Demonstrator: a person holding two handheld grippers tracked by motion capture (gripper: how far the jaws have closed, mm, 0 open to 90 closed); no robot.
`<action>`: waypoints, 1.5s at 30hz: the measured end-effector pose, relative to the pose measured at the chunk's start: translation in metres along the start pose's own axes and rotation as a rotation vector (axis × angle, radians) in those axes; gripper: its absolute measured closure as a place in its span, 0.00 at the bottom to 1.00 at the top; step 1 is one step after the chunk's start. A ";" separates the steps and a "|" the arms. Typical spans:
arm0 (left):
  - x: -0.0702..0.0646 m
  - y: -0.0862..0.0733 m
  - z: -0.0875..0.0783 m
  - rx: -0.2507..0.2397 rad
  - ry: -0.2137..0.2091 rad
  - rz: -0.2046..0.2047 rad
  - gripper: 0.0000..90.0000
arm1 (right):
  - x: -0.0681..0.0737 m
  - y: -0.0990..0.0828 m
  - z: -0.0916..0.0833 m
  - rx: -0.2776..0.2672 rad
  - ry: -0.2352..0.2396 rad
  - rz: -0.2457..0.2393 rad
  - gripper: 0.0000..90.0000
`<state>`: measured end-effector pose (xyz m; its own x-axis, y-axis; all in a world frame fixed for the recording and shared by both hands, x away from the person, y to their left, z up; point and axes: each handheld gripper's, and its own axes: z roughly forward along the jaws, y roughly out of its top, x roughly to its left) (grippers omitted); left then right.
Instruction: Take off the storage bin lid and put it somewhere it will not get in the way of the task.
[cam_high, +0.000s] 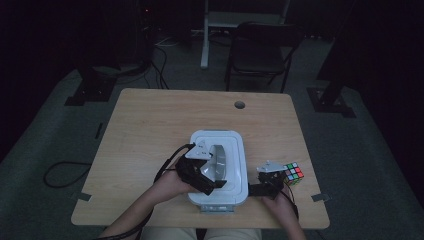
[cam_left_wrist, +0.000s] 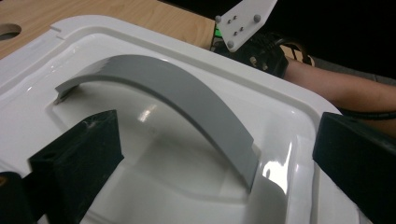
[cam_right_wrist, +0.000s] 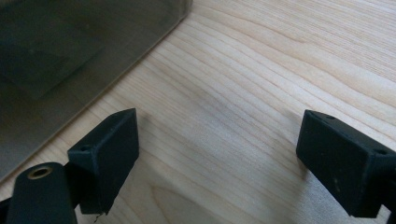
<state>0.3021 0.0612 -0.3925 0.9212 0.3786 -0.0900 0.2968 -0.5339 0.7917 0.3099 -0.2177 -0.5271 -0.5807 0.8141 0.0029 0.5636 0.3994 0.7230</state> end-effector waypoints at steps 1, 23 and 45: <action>0.000 0.001 0.001 0.005 0.002 -0.001 0.04 | 0.000 0.000 0.000 0.000 0.000 0.000 0.14; -0.008 0.004 0.015 0.037 -0.010 0.018 0.42 | 0.000 0.000 0.000 -0.001 0.001 0.000 0.15; -0.009 -0.002 0.012 0.000 0.007 0.002 0.70 | 0.000 0.000 0.000 0.000 0.000 -0.001 0.15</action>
<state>0.2965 0.0497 -0.4008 0.9200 0.3828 -0.0839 0.2946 -0.5345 0.7922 0.3098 -0.2177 -0.5271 -0.5811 0.8139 0.0020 0.5631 0.4002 0.7230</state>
